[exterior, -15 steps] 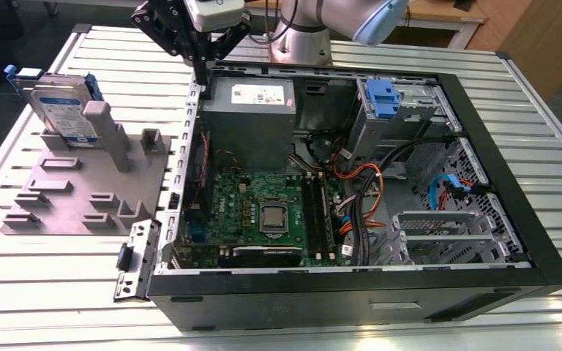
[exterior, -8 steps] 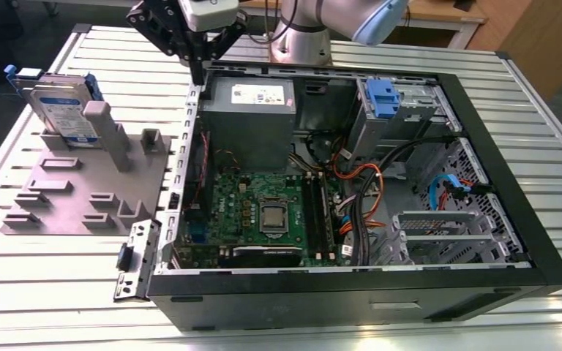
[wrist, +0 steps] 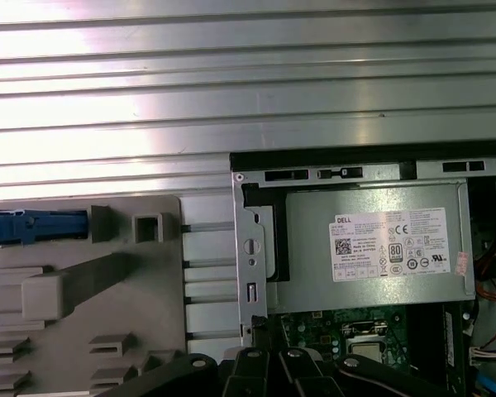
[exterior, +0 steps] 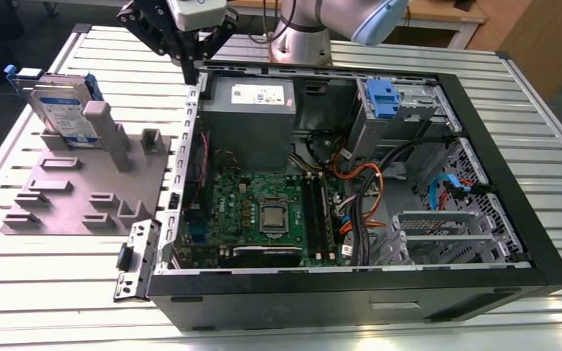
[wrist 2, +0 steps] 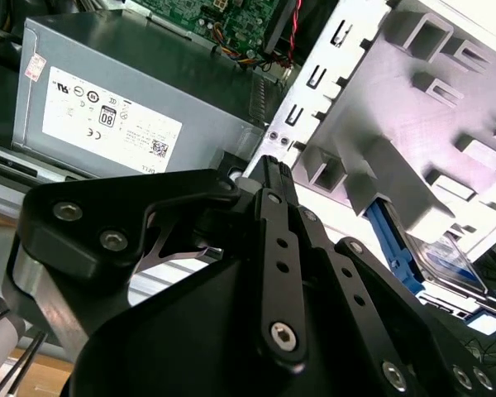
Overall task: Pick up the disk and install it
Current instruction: 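Reach for the disk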
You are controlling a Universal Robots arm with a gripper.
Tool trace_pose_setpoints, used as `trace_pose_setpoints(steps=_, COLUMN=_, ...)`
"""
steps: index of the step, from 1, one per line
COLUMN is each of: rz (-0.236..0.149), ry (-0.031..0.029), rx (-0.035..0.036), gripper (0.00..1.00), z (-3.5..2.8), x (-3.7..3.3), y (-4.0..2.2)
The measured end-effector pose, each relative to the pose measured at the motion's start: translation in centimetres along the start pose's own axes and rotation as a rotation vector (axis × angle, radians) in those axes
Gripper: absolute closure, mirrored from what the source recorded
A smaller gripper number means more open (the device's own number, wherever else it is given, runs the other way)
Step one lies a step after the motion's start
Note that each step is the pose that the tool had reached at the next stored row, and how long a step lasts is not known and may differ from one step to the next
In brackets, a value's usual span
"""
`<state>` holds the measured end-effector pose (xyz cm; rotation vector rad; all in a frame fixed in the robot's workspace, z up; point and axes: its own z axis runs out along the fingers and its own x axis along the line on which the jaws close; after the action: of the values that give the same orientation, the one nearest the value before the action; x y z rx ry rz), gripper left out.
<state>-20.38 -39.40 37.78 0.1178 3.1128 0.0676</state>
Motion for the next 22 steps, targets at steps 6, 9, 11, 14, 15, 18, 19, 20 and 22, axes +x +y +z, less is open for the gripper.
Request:
trace_pose_setpoints(steps=6, rz=0.000, ry=0.0000, rx=0.0000, gripper=0.89, z=0.00, x=0.02, y=0.00)
trace_pose_setpoints(steps=9, rz=0.000, ry=0.0000, rx=0.0000, gripper=0.89, z=0.00, x=0.03, y=-0.01)
trace_pose_setpoints(steps=11, rz=0.000, ry=0.0000, rx=0.0000, gripper=0.89, z=0.00, x=0.07, y=-0.01)
trace_pose_setpoints(steps=14, rz=0.000, ry=0.0000, rx=0.0000, gripper=0.89, z=0.00, x=0.11, y=0.02)
trace_pose_setpoints(steps=15, rz=0.000, ry=0.0001, rx=0.0000, gripper=0.89, z=-0.01, x=0.22, y=0.03)
trace_pose_setpoints(steps=18, rz=-0.001, ry=0.0000, rx=0.0000, gripper=0.89, z=-0.01, x=0.70, y=0.07)
trace_pose_setpoints(steps=19, rz=-0.001, ry=0.0001, rx=0.0000, gripper=0.89, z=-0.02, x=0.90, y=0.07)
trace_pose_setpoints(steps=20, rz=-0.001, ry=0.0001, rx=0.0000, gripper=0.89, z=-0.02, x=1.11, y=0.06)
trace_pose_setpoints(steps=22, rz=-0.001, ry=0.0001, rx=0.0000, gripper=0.89, z=-0.03, x=1.56, y=0.03)
